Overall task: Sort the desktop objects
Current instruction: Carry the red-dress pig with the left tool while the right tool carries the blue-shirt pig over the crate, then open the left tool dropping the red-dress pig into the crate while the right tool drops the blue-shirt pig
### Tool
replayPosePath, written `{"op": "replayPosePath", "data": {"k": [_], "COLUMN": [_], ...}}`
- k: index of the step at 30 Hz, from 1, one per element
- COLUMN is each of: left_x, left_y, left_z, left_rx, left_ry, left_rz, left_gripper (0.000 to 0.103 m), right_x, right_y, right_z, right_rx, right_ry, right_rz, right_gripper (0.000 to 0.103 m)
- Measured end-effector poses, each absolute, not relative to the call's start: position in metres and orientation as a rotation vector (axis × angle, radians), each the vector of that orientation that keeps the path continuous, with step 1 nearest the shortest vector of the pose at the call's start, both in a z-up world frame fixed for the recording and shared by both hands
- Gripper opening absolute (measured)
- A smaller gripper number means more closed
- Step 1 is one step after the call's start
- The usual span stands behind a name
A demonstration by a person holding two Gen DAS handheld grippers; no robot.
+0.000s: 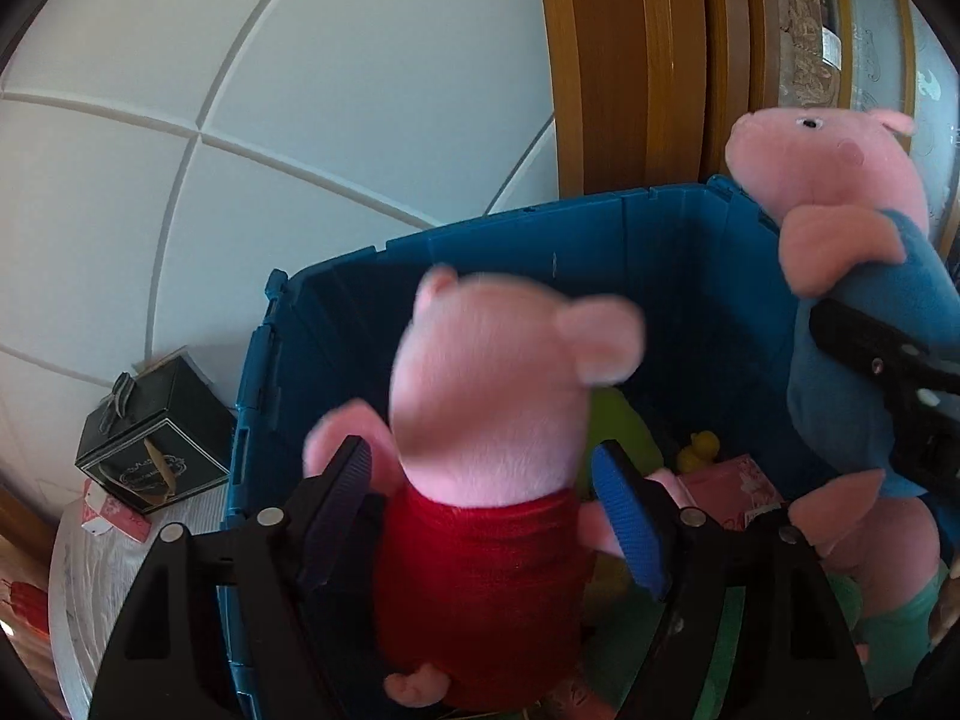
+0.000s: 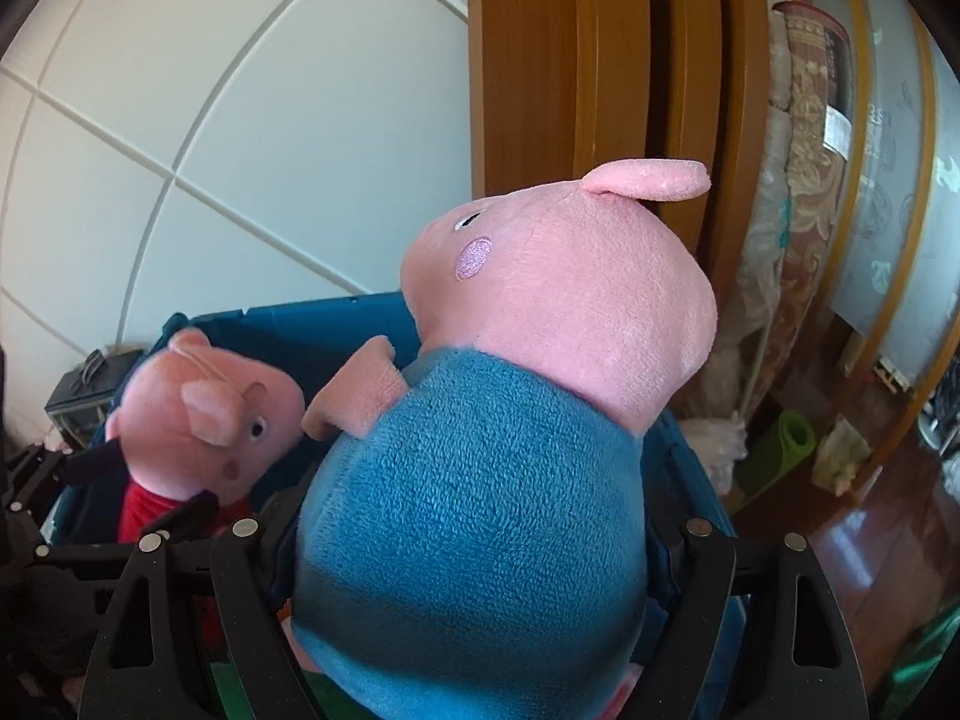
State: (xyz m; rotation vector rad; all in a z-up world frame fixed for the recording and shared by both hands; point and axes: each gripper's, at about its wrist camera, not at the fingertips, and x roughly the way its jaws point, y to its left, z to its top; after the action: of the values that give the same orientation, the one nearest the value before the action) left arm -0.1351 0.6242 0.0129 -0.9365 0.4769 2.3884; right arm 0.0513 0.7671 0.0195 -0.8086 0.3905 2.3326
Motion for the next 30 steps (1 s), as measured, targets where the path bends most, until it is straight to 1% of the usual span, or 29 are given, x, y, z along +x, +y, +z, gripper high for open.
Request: {"op": "replayPosePath", "data": {"k": [3, 6, 9, 14, 16, 24, 30], "left_x": [-0.137, -0.141, -0.142, -0.144, -0.143, -0.143, -0.139], "left_y": [0.622, 0.619, 0.621, 0.624, 0.626, 0.628, 0.616], "left_z": [0.012, 0.006, -0.003, -0.001, 0.0, -0.001, 0.011], "left_rx": [-0.96, -1.001, -1.046, -1.054, -1.06, -1.109, -1.138], "left_ry": [0.442, 0.464, 0.494, 0.499, 0.501, 0.481, 0.432], "left_rz": [2.371, 2.356, 2.323, 2.318, 2.312, 2.278, 2.274], "left_gripper": [0.076, 0.076, 0.076, 0.076, 0.076, 0.076, 0.076], "right_x": [0.046, 0.043, 0.038, 0.037, 0.038, 0.03, 0.035], "right_y": [0.768, 0.764, 0.758, 0.757, 0.757, 0.76, 0.767], "right_z": [0.01, 0.009, 0.009, 0.009, 0.011, 0.003, 0.001], "right_rx": [-0.852, -0.846, -0.852, -0.859, -0.846, -0.937, -1.003], "right_ry": [0.399, 0.378, 0.362, 0.327, 0.335, 0.324, 0.393], "right_rz": [2.333, 2.331, 2.345, 2.32, 2.322, 2.265, 2.244], "right_gripper": [0.084, 0.084, 0.09, 0.094, 0.101, 0.103, 0.103]}}
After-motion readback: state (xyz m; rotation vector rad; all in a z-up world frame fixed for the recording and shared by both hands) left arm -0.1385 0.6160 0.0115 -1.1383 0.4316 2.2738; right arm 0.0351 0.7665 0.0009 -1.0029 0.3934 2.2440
